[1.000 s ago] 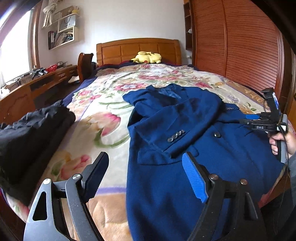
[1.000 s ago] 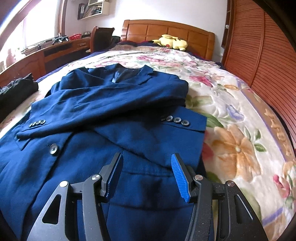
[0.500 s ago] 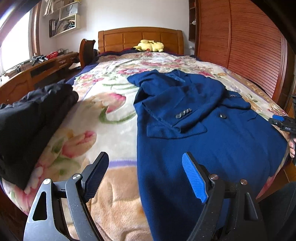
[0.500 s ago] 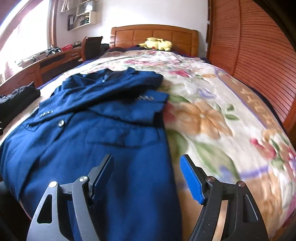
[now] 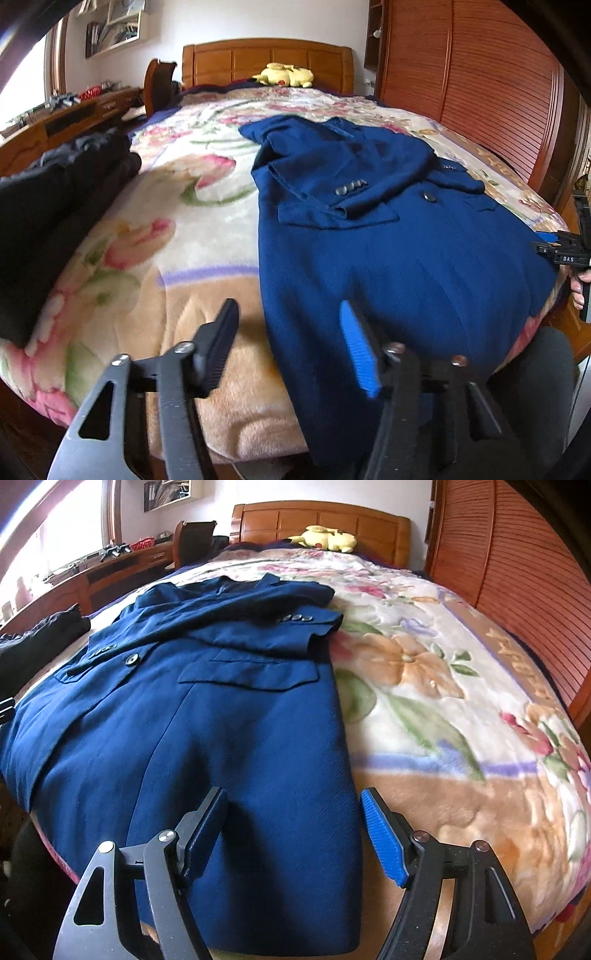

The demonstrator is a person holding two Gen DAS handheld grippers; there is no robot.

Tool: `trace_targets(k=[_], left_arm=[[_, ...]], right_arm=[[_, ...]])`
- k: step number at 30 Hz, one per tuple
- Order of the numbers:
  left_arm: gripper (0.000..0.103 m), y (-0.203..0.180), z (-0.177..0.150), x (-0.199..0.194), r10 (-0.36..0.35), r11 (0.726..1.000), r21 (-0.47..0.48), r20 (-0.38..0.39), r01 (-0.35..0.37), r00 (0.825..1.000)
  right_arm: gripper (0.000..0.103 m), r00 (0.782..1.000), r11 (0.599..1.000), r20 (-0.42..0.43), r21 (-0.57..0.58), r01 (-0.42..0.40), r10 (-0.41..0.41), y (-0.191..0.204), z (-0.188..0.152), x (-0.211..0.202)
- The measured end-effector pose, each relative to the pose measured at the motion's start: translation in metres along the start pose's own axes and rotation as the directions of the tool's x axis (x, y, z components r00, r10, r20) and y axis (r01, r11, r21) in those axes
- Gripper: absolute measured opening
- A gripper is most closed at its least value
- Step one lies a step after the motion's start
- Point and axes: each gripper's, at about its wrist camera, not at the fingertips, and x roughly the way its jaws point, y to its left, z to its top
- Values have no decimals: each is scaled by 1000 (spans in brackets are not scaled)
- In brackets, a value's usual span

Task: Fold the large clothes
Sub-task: 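Grasp the jacket hem with both grippers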

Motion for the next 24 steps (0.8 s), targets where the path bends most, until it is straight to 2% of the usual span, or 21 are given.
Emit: trace_targets(k=[3,6,12,19,20,21,22,24], left_arm=[[49,3,-4,-1,1,1000,-20,0,-1,1000],[46,2,-8,-4,-4,1000,-28,3,4,1000],[42,-4,-10,-4,9,1000,26,-9,-9,1000],[42,1,-12,0,-6,1000,17,-15,6,1000],[39,0,-12,-1,-5,1000,20,-13,5,1000],[26,-1,-11,-1,-17,1000,19,-12,17,1000],[21,-1,-11,-3,-22,1000,14,-9,22,1000],[6,1,-8,-6,-23,1000,0,-1,23,1000]], right_arm=[[75,1000,1000,-13,-10,-16,16,0,-2,-1],[69,999,999,-24,-20,-26,26,0,-4,-4],[49,999,999,-17,2,-44,44,-3,-11,-12],[48,999,999,4,16,-40,40,0,-18,-10],[48,999,999,6,14,-38,38,1,-18,-10],[47,999,999,8,14,-39,39,2,-18,-11],[40,999,999,9,12,-42,42,2,-18,-12],[17,999,999,20,12,-47,47,1,-17,-15]])
